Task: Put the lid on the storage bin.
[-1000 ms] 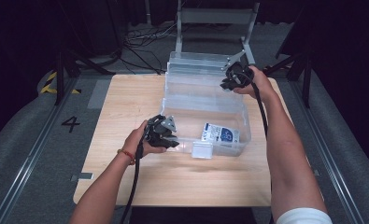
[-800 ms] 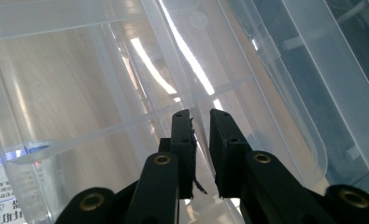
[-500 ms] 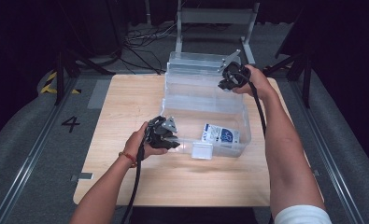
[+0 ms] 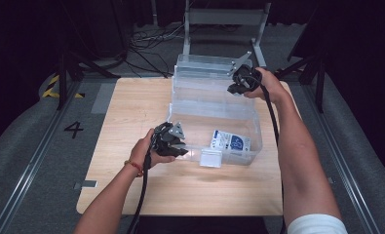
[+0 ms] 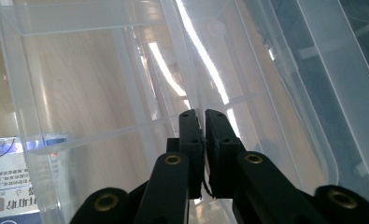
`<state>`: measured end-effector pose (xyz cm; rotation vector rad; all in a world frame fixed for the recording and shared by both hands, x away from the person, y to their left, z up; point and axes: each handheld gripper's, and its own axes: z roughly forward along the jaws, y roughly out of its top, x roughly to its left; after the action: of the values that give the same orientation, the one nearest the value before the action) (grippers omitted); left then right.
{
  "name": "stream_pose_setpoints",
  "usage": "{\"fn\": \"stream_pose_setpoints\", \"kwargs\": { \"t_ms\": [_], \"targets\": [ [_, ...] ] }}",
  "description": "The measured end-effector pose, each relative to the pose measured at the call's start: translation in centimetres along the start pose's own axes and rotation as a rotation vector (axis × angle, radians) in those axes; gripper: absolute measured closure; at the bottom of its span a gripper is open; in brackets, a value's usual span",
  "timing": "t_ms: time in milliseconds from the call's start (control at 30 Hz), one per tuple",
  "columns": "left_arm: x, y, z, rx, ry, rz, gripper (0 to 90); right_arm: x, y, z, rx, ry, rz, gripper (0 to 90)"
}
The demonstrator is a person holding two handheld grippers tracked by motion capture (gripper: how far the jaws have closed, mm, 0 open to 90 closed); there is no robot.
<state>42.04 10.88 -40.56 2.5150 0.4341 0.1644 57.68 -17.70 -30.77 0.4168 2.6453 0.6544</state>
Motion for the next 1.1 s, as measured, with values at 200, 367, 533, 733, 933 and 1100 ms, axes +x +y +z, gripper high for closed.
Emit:
{"fn": "stream_pose_setpoints", "kwargs": {
  "t_ms": [200, 367, 533, 733, 933, 1100],
  "targets": [
    [0.0, 0.0, 0.0, 0.000, 0.001, 0.005, 69.7, 0.2, 0.4, -0.4, 0.010, 0.011, -0.034, 87.7],
    [-0.1, 0.1, 0.0, 0.001, 0.001, -0.003, 68.7, 0.4, 0.3, -0.7, 0.008, 0.014, -0.037, 88.0],
    [-0.4, 0.0, 0.1, -0.004, 0.014, 0.004, 68.8, 0.7, 0.3, -1.4, -0.009, 0.023, -0.044, 88.6],
    [-0.5, 0.0, 0.1, -0.002, 0.014, -0.008, 68.8, 1.3, 0.8, -2.1, 0.001, 0.015, -0.087, 89.1],
    [-0.5, 0.1, 0.1, 0.007, 0.014, -0.011, 68.5, 1.9, 0.8, -2.8, -0.014, 0.014, -0.110, 89.6],
    [-0.6, 0.2, 0.1, 0.005, 0.025, -0.008, 68.4, 2.7, 1.3, -3.4, -0.008, 0.020, -0.136, 89.7]
  ]
}}
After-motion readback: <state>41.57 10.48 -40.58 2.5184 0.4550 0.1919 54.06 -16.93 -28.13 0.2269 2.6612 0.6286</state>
